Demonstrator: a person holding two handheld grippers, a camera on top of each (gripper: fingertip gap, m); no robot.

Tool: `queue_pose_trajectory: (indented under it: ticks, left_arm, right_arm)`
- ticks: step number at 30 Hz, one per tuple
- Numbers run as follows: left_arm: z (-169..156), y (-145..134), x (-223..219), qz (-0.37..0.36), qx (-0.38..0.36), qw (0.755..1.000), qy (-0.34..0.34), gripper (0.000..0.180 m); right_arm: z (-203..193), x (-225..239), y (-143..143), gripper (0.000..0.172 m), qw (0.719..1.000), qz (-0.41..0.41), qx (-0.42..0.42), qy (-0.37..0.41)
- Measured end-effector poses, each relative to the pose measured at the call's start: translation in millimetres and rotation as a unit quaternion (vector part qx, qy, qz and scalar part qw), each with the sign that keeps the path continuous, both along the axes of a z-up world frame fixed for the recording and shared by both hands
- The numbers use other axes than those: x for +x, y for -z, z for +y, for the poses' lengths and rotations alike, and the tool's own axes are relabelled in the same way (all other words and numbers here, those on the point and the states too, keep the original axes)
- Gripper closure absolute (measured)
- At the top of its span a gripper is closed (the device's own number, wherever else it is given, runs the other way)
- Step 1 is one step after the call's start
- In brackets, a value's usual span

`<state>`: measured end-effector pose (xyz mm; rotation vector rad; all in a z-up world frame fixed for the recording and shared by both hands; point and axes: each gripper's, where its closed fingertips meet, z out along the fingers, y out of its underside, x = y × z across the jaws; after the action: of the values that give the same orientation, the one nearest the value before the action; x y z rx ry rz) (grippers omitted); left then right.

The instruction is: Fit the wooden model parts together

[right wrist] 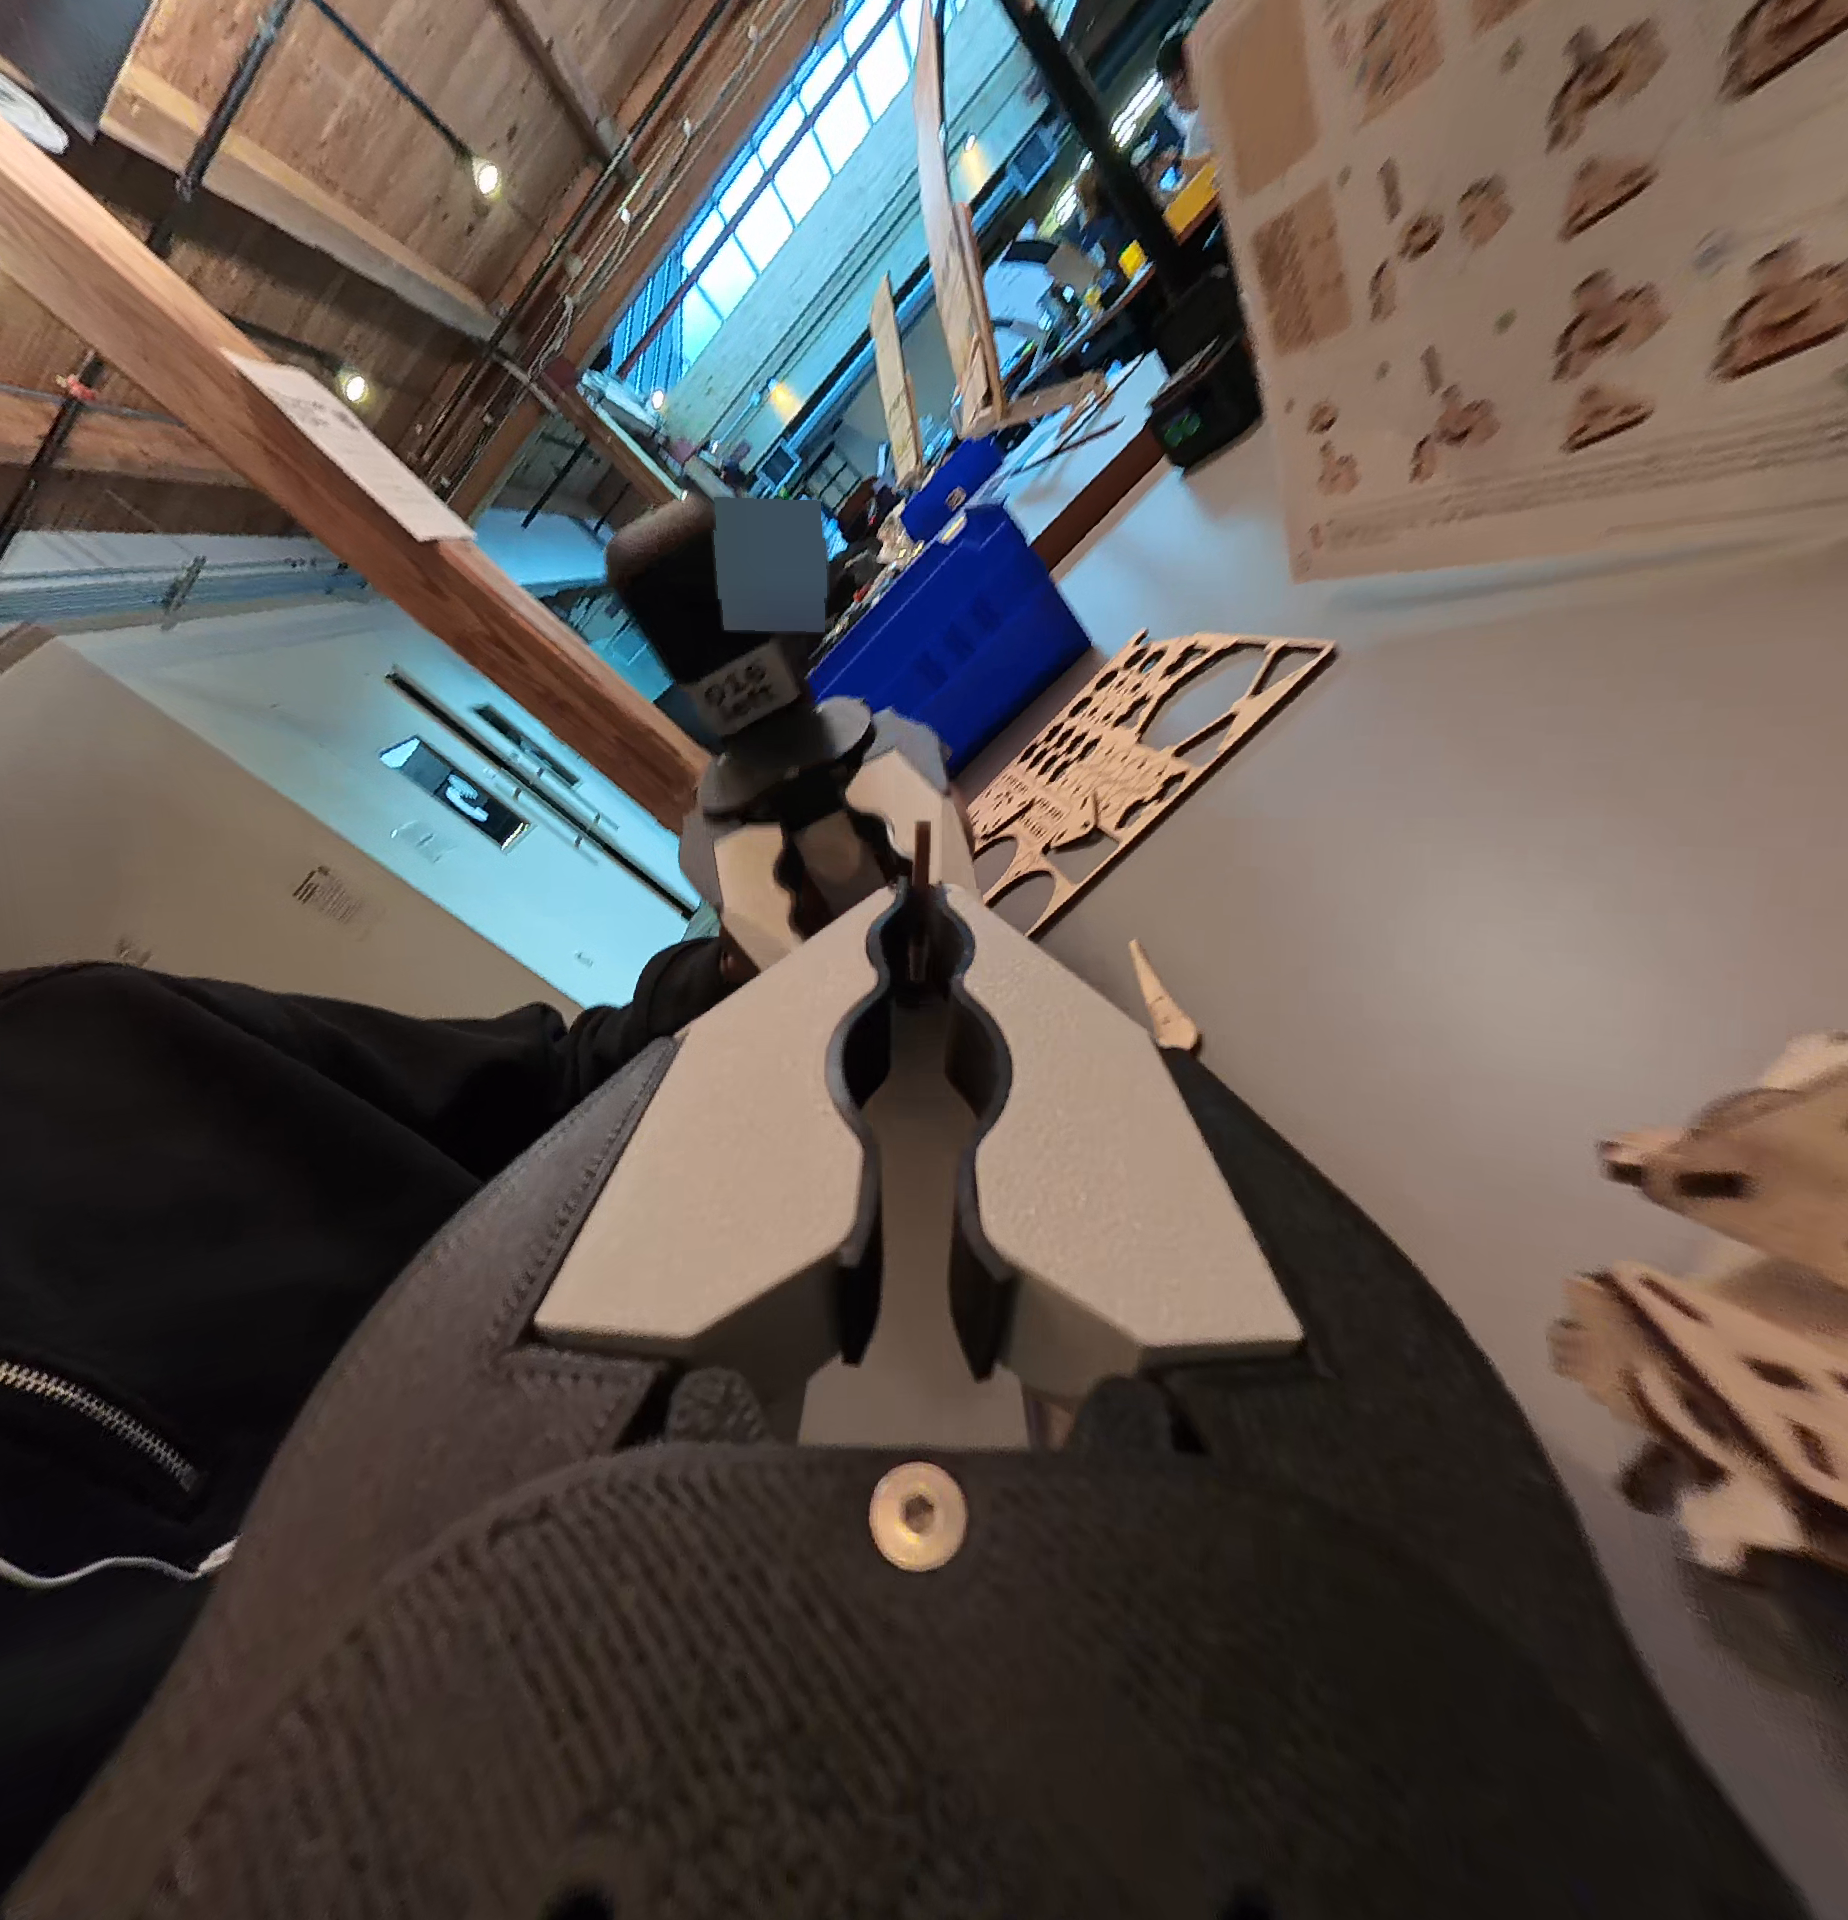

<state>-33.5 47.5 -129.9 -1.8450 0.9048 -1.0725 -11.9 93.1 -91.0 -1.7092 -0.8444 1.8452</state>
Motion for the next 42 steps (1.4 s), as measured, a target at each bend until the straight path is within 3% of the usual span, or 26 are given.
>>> queue_pose_trajectory:
  ticks: [5, 14, 19, 32, 37, 42]
  left_arm:
    - [-6, 41, 1, 0.155, 0.004, 0.988, 0.013, 0.12]
    - [-19, 61, 8, 0.234, 0.024, 0.971, 0.046, 0.108]
    - [-41, 56, 20, 0.19, -0.021, 0.976, 0.103, 0.128]
    - [-29, 49, 19, 0.174, -0.005, 0.983, 0.067, 0.127]
    - [-17, 29, 11, 0.093, -0.024, 0.995, 0.037, 0.134]
    - [-9, 5, 7, -0.019, -0.059, 0.998, 0.026, 0.129]
  right_arm:
    - [14, 10, -4, 0.172, 1.0, 0.01, -0.006, 0.024]
    - [14, 9, -1, 0.171, 0.999, 0.017, -0.02, 0.021]
    - [15, 10, -1, 0.172, 0.999, 0.019, -0.024, 0.021]
    - [14, 10, -3, 0.171, 0.999, 0.022, -0.028, 0.018]
    - [4, 2, 5, 0.171, 1.0, 0.005, -0.027, 0.0]
    - [-1, -1, 6, 0.172, 1.0, 0.0, -0.021, -0.009]
